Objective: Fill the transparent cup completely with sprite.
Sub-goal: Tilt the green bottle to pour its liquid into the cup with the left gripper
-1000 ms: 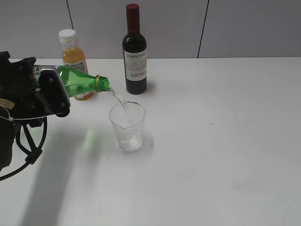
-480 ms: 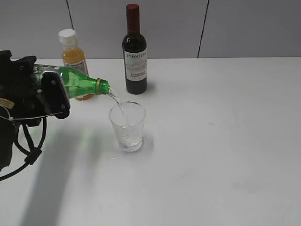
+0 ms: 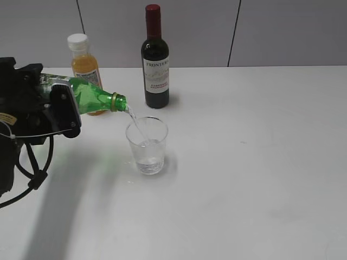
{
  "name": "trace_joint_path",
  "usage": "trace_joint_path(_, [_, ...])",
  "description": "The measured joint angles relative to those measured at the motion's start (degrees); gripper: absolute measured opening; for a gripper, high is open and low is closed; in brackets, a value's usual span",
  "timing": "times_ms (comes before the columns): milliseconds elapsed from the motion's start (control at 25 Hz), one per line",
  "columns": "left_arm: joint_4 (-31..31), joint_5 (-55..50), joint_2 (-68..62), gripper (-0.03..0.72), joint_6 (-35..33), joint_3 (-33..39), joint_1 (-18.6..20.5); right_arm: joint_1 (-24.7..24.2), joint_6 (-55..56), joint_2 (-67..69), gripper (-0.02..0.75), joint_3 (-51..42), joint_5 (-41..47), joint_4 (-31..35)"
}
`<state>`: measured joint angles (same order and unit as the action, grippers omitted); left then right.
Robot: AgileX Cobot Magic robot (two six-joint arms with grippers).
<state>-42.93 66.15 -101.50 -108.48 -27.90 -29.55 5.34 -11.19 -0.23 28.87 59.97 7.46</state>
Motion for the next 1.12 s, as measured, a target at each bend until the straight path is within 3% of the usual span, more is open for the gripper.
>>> trace_joint_path(1120, [2.0, 0.4, 0.0, 0.463, -1.7, 0.0, 0.0, 0.0, 0.0, 0.0, 0.582, 0.0, 0.0, 0.0])
